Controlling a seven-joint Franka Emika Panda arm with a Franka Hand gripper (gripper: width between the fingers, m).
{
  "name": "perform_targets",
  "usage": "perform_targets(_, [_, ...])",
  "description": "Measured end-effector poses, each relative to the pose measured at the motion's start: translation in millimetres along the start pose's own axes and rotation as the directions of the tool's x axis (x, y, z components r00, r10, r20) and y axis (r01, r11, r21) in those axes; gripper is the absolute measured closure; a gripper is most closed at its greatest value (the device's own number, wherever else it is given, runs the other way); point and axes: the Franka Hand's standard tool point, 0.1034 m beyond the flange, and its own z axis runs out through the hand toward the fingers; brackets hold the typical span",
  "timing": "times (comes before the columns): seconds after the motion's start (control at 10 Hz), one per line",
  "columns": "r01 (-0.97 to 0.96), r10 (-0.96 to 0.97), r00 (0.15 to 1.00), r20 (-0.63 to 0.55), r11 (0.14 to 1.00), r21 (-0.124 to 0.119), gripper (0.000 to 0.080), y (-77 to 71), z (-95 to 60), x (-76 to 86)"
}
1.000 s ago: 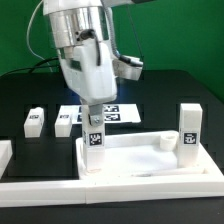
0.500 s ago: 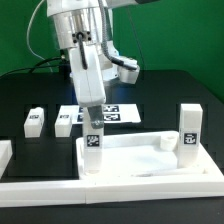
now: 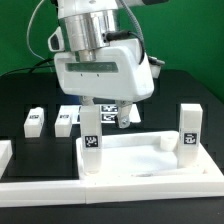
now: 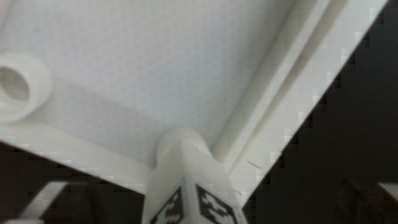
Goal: Assemble desk
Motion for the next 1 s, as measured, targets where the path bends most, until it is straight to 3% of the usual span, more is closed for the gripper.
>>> perform_targets(0.2, [0.179, -0.179, 0.984, 0.001, 0.984, -0.004, 0.0151, 2.2, -1.2, 3.4])
perform_targets(0.3, [0.345, -0.345, 0.939, -0.002, 0.939, -0.01, 0.0151, 6.7, -5.7, 14.8])
perform_targets(0.6, [0.688, -0.689, 0.725, 0.011, 0.724, -0.05, 0.0151, 2.8, 0.4, 19.0])
perform_targets(0.7, [0.644, -0.644, 0.765, 0.008, 0.764, -0.047, 0.0151, 2.7, 0.7, 18.5])
perform_targets(0.8, [0.646, -0.646, 0.763, 0.009, 0.762, -0.047, 0.0279, 3.1, 1.0, 18.7])
perform_targets(0.9, [0.612, -0.613, 0.79, 0.007, 0.789, -0.046, 0.0279, 2.9, 1.1, 18.3])
perform_targets(1.0, [0.547, -0.547, 0.837, 0.003, 0.836, -0.045, 0.0418, 2.7, 1.3, 18.0])
